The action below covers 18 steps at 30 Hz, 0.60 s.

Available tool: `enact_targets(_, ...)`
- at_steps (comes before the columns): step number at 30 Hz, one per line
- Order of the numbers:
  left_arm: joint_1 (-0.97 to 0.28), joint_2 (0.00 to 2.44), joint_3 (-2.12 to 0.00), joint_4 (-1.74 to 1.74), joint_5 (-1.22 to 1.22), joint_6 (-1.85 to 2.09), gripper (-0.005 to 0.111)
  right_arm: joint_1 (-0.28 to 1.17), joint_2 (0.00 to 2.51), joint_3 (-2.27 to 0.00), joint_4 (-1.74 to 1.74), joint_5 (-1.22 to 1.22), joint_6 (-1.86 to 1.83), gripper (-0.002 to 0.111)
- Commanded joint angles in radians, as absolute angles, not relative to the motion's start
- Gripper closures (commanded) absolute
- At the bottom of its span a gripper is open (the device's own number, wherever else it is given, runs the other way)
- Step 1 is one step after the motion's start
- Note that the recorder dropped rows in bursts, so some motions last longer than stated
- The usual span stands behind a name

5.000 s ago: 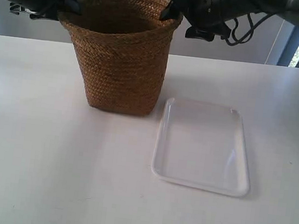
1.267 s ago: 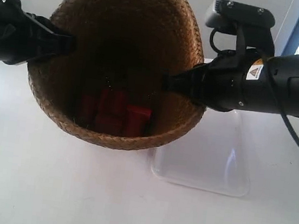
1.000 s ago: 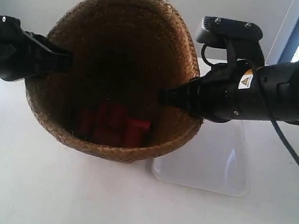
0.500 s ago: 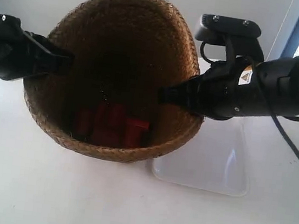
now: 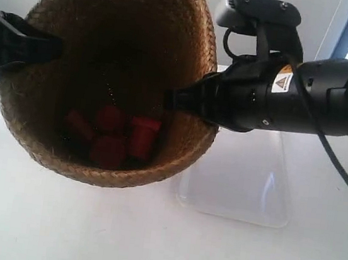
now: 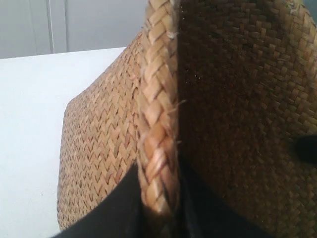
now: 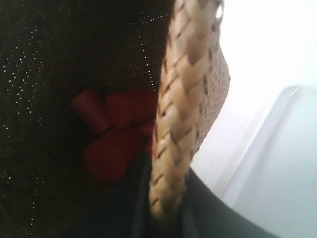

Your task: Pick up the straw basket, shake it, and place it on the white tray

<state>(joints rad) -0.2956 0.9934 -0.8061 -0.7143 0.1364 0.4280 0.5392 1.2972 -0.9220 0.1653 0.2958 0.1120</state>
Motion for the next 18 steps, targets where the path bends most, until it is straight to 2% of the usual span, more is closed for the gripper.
enact_targets(1, -0.302, 0.977, -0.816, -0.722, 0.196, 0.465, 0.107, 0.549, 1.300, -0.919, 0.137, 0.328, 0.076, 0.108)
enact_targets(8, -0.302, 0.981, -0.754, -0.721, 0.150, 0.467, 0.107, 0.549, 1.354, -0.919, 0.137, 0.339, 0.076, 0.108)
enact_targets(10, -0.302, 0.958, -0.780, -0.726, 0.154, 0.447, 0.107, 0.549, 1.322, -0.986, 0.153, 0.447, 0.076, 0.108)
enact_targets(11, -0.304, 0.890, -0.883, -0.757, 0.244, 0.438, 0.107, 0.575, 1.228, -1.079, 0.200, 0.569, 0.010, 0.108)
enact_targets(13, -0.306, 0.837, -0.915, -0.776, 0.275, 0.495, 0.107, 0.628, 1.126, -1.080, 0.185, 0.477, -0.022, 0.108)
enact_targets(15, -0.291, 0.877, -0.825, -0.713, 0.238, 0.469, 0.107, 0.635, 1.163, -0.964, 0.061, 0.296, 0.092, 0.108)
enact_targets(18, -0.243, 0.940, -0.728, -0.674, 0.250, 0.360, 0.107, 0.576, 1.280, -0.933, 0.000, 0.372, 0.246, 0.108)
